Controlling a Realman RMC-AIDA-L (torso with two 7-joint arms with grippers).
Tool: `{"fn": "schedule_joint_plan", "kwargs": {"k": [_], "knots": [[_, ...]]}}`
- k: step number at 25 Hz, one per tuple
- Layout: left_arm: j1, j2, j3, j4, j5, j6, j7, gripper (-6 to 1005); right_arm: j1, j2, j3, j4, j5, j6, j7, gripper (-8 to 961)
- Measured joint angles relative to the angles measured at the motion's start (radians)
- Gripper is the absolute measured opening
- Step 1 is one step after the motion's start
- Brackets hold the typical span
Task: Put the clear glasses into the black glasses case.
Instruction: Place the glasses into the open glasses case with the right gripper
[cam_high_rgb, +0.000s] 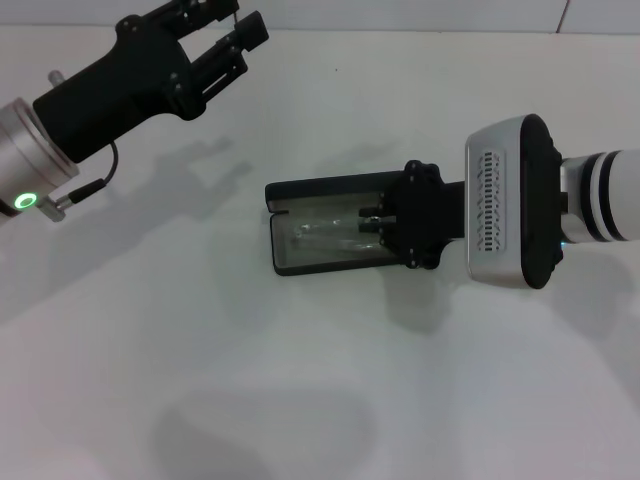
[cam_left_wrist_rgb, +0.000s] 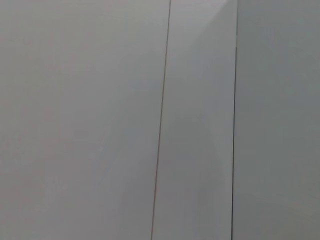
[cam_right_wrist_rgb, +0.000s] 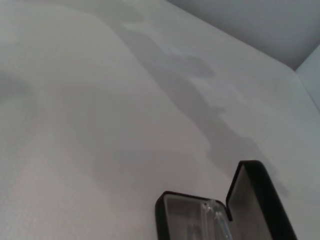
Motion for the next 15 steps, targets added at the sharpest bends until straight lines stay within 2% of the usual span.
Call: {"fn": "schedule_joint_plan", "kwargs": {"k": [6,10,11,15], "knots": [[0.001,-0.002,-0.001,0.001,0.0,0.001,-0.003,487,-0.01,-0.003,0.008,-0.016,0.0,-0.003,0.001,120],[0.0,-0.003,-0.002,0.001,0.0,0.001,-0.003,487,-0.024,-0.005,0.034,-0.043,0.006,-0.055,0.008,258],[-0.001,-0.003,-0.002,0.001,0.0,0.001,-0.003,487,-0.03,-0.005,0.116,-0.062,0.012,-0.186,0.013,293],[-0.006,-0.007,0.0,0.003,-0.001,0.001,-0.003,487,-0.03,-0.006,0.268,-0.064,0.066,-0.396,0.01,291]]}}
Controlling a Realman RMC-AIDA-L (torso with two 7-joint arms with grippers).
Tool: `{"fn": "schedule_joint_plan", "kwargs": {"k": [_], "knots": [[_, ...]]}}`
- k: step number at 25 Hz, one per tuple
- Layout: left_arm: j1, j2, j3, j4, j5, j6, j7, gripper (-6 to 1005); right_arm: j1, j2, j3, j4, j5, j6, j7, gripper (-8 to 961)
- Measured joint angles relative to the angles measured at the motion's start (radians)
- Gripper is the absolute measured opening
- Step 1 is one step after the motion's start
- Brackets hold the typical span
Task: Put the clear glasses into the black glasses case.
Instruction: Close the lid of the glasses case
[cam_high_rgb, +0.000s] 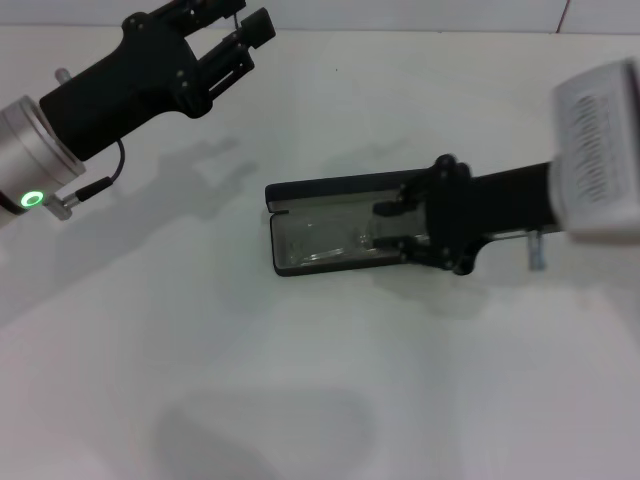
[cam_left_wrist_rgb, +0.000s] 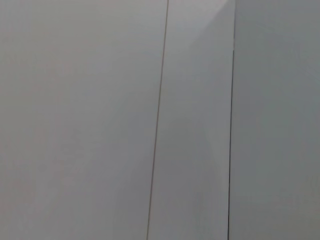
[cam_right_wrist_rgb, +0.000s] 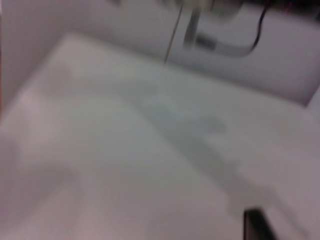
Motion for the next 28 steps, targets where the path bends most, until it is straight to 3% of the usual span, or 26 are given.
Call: {"fn": "schedule_joint_plan", "kwargs": {"k": [4,10,13,16,19,24,28], "knots": [[-0.006,-0.004,-0.002,-0.001,-0.003,-0.001,0.0,487,-0.016,0.0,0.185,0.045,0.109,-0.124,-0.015,289],[-0.03,-0.009,0.005,-0.024,0.001,-0.066,0.003,487,-0.044,-0.001,0.432,0.258,0.358,-0.105,-0.027,286],[-0.065,-0.009,0.032,-0.057,0.004,-0.131,0.001,486,-0.038,-0.012,0.514,0.376,0.398,-0.109,-0.049,285],[-0.084,-0.008,0.052,-0.061,0.011,-0.165,0.001,486,-0.032,-0.029,0.523,0.415,0.332,-0.115,-0.046,284],[-0.101,-0.009,0.059,-0.06,0.018,-0.177,0.002,486,-0.024,-0.031,0.522,0.406,0.207,-0.077,-0.015,282],[-0.113,-0.009,0.06,-0.063,0.029,-0.183,0.007,486,0.037,-0.021,0.521,0.414,-0.018,-0.017,0.085,280],[-0.114,-0.009,0.061,-0.063,0.03,-0.184,0.008,486,0.087,-0.003,0.49,0.427,-0.099,-0.015,0.1,279]]}}
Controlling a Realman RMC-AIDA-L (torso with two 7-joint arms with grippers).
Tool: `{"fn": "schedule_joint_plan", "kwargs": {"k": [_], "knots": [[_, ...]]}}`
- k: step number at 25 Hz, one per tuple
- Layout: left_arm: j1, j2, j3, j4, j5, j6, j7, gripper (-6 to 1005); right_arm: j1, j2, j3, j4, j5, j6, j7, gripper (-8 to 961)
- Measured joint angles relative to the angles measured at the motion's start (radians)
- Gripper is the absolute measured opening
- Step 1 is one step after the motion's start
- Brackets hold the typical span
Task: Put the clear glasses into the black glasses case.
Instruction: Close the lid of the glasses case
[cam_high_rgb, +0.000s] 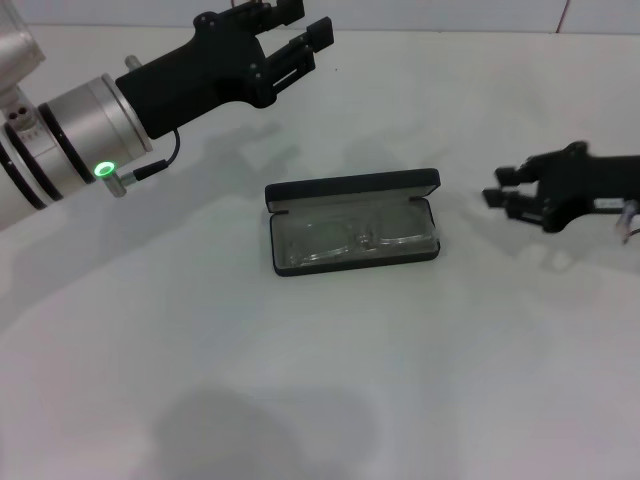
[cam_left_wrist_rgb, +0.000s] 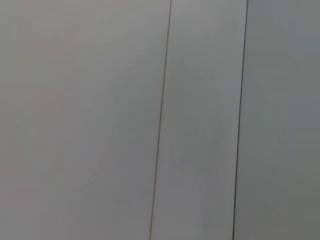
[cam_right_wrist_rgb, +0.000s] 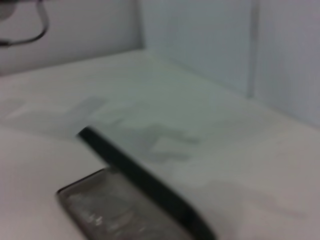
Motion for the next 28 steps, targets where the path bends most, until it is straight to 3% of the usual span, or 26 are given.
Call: {"fn": "schedule_joint_plan", "kwargs": {"k": [4,16,23,28], "knots": [[0.002,0.0,0.0,0.0,0.0,0.0,0.009,488,0.041,-0.002,-0.102,0.014,-0.024,0.027,0.056,279],[0.011,-0.002,0.0,-0.002,0.0,-0.001,0.024,487,0.091,0.006,-0.271,0.015,-0.047,0.111,0.095,280],[0.012,-0.002,0.0,-0.003,0.0,-0.001,0.024,486,0.095,0.006,-0.279,0.009,-0.031,0.105,0.096,277],[0.018,-0.003,0.0,-0.004,-0.003,-0.001,0.023,488,0.053,-0.001,-0.24,-0.037,-0.013,0.071,0.096,279]]}}
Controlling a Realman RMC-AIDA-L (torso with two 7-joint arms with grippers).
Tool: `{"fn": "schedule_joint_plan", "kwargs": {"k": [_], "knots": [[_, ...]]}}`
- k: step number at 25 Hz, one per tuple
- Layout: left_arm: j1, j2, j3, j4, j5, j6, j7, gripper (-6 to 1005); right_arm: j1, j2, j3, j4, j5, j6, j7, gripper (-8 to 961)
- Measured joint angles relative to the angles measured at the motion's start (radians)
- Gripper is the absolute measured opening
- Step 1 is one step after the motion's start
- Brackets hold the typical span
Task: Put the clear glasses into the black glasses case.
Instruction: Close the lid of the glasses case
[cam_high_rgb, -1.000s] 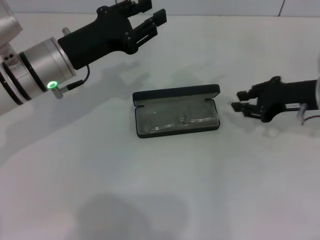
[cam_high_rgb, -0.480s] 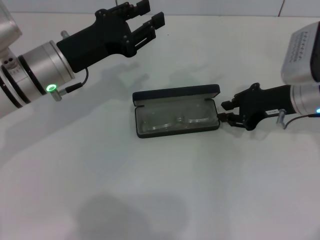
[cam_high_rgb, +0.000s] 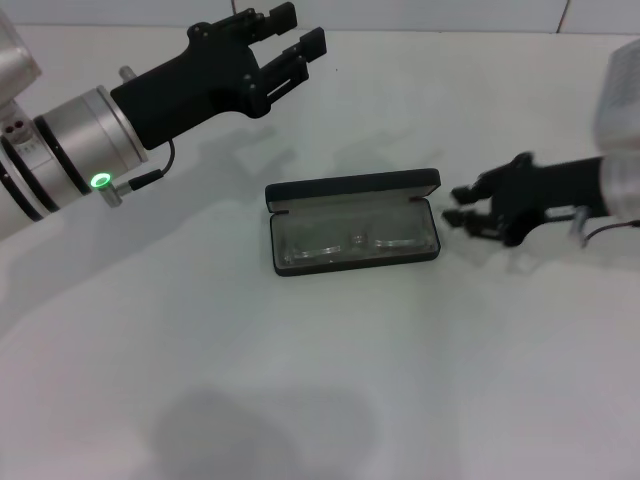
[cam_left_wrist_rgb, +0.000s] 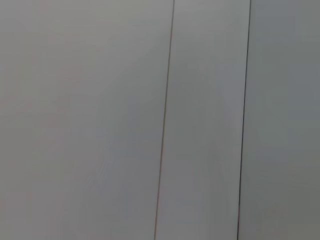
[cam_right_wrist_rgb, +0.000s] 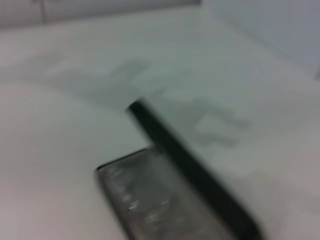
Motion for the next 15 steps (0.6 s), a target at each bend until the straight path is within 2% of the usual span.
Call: {"fn": "schedule_joint_plan", "kwargs": {"k": [4,6,9,12,14,15], "knots": [[0.002,-0.001,0.002,0.0,0.001,-0.003,-0.004,493,-0.079,0.003,0.146,-0.097,0.048,-0.056,-0.01,283],[-0.001,-0.001,0.011,0.0,0.002,-0.017,-0.007,496,-0.119,0.004,0.203,-0.111,0.147,-0.062,-0.047,285],[-0.012,-0.001,0.041,-0.001,0.002,-0.055,-0.018,499,-0.171,0.004,0.257,-0.07,0.376,-0.062,-0.19,288],[-0.03,-0.001,0.078,-0.01,0.002,-0.114,-0.027,503,-0.196,0.003,0.264,0.01,0.607,-0.086,-0.338,291],[-0.043,-0.001,0.117,-0.013,0.003,-0.161,-0.042,506,-0.207,0.0,0.266,0.065,0.737,-0.133,-0.418,293],[-0.052,-0.001,0.144,-0.013,0.003,-0.196,-0.057,507,-0.207,0.0,0.266,0.065,0.737,-0.133,-0.418,294]]}}
